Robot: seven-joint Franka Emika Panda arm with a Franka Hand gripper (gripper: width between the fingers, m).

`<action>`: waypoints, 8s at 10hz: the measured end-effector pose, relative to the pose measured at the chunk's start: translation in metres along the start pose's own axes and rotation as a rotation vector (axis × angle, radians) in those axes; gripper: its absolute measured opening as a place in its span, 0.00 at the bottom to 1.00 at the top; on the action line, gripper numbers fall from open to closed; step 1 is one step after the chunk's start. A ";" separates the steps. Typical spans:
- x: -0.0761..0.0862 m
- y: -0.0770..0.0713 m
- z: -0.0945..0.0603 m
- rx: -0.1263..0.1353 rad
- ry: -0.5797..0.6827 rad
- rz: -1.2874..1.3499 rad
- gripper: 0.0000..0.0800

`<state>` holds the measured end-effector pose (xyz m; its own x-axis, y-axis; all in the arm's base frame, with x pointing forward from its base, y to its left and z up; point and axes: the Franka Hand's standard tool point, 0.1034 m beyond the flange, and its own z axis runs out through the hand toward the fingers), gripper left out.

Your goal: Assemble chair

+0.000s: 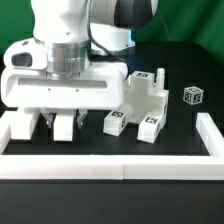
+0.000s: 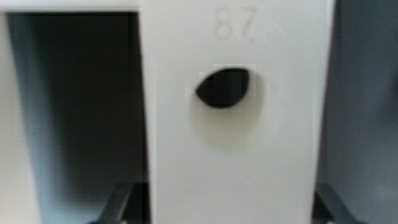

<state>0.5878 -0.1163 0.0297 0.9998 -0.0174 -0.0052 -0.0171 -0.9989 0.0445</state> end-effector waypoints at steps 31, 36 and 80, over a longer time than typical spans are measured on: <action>-0.019 -0.122 -0.107 0.094 -0.016 0.484 0.36; -0.018 -0.145 -0.102 0.097 -0.029 0.409 0.36; -0.033 -0.152 -0.048 0.058 -0.057 0.357 0.81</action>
Offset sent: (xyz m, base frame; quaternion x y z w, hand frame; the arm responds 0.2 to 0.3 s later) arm -0.0011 0.0069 0.0607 -0.0024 -0.0281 0.0112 0.9995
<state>0.5578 0.0384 0.0711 0.9288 -0.3665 -0.0547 -0.3672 -0.9301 -0.0031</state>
